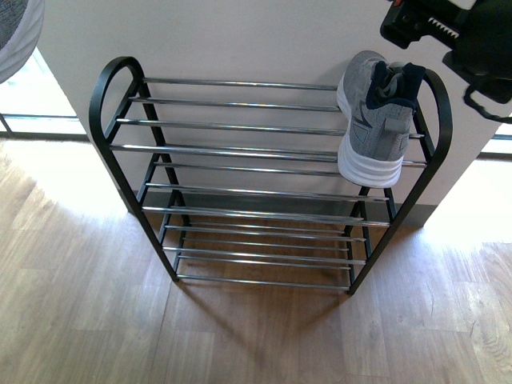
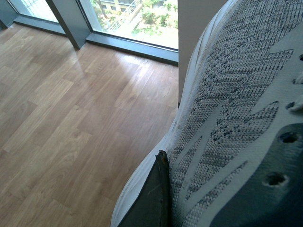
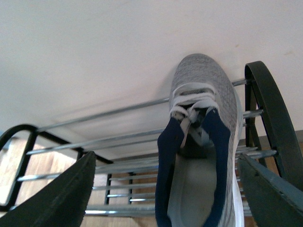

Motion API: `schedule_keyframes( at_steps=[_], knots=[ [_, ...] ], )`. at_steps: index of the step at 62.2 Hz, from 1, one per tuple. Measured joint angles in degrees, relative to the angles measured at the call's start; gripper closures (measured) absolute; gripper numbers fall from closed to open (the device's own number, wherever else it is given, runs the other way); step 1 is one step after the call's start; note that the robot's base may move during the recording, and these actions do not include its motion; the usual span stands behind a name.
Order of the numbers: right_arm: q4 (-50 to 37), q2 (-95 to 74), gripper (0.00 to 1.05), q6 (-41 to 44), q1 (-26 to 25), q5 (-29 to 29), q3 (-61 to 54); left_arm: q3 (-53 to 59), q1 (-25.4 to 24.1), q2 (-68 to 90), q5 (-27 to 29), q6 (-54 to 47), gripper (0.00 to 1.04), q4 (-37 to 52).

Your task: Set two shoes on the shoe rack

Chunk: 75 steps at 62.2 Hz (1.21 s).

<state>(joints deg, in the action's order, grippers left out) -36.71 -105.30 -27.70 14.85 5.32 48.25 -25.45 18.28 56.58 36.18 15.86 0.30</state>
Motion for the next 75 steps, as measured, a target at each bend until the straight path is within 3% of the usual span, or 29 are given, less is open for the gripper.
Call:
schedule_keyframes(
  at_steps=[4,13,23,37,43,48,50,57,61,75],
  knots=[
    [0.15,5.18,0.08,1.05,-1.01,-3.96,-4.87,0.0,0.0,0.0,0.0,-0.02,1.03,0.0],
    [3.23,18.21,0.09,4.63,-4.11,-12.7,-15.69,0.0,0.0,0.0,0.0,0.0,1.03,0.0],
    [12.81,38.53,0.09,8.76,-9.68,-23.74,-26.82,0.0,0.0,0.0,0.02,0.0,1.03,0.0],
    [26.73,62.4,0.09,11.98,-20.81,-35.95,-33.09,0.0,0.0,0.0,0.0,-0.02,1.03,0.0],
    [28.0,67.34,0.09,12.39,-23.1,-37.77,-34.1,0.0,0.0,0.0,0.04,0.0,1.03,0.0],
    [28.02,67.87,0.09,12.55,-23.28,-37.9,-34.1,0.0,0.0,0.0,0.02,0.0,1.03,0.0],
    [22.93,68.41,0.14,15.32,-21.05,-29.24,-36.0,0.0,0.0,0.0,-0.02,0.0,1.03,0.0],
    [11.76,71.08,0.31,21.97,-15.91,-11.87,-41.03,0.0,-0.02,0.0,0.09,0.0,1.03,0.0],
    [11.1,72.78,0.41,24.41,-15.3,-6.54,-41.79,0.0,0.0,0.0,0.2,0.0,1.03,0.0],
    [13.49,77.57,0.76,26.62,-14.99,-5.42,-44.33,0.0,0.0,0.0,0.02,0.0,1.03,0.0]
  ],
)
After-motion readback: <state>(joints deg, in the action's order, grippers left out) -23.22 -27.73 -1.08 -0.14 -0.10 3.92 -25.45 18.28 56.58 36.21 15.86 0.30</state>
